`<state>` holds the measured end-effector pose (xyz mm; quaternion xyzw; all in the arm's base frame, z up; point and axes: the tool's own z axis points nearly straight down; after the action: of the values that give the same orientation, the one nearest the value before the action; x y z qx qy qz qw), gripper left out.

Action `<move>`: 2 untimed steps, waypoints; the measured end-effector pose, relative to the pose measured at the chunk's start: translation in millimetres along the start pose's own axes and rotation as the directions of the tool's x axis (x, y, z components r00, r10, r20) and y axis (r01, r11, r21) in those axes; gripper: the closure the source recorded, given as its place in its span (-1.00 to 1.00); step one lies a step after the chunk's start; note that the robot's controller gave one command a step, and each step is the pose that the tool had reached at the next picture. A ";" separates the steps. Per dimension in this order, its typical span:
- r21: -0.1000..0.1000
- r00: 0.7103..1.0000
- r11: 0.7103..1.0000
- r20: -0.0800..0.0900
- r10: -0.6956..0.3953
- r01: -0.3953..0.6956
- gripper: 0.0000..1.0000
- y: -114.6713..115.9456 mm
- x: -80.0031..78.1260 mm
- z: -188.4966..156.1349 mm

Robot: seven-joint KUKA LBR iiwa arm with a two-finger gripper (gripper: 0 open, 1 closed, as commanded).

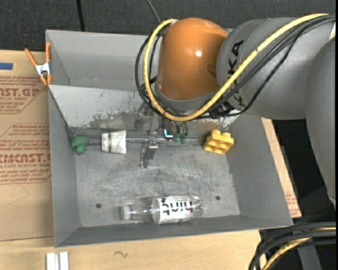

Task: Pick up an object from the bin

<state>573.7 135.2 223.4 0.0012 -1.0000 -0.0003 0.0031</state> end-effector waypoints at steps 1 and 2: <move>-0.001 1.000 1.000 0.007 0.002 -0.002 -1.00 -0.7 -1.6 -4.5; -0.003 0.999 0.999 0.013 0.037 -0.037 -1.00 -17.7 -5.3 50.7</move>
Offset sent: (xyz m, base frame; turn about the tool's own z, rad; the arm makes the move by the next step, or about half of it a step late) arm 0.0045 -0.0259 -0.0726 0.0519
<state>578.6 117.6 172.7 -0.0174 -0.9998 -0.0014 -0.0037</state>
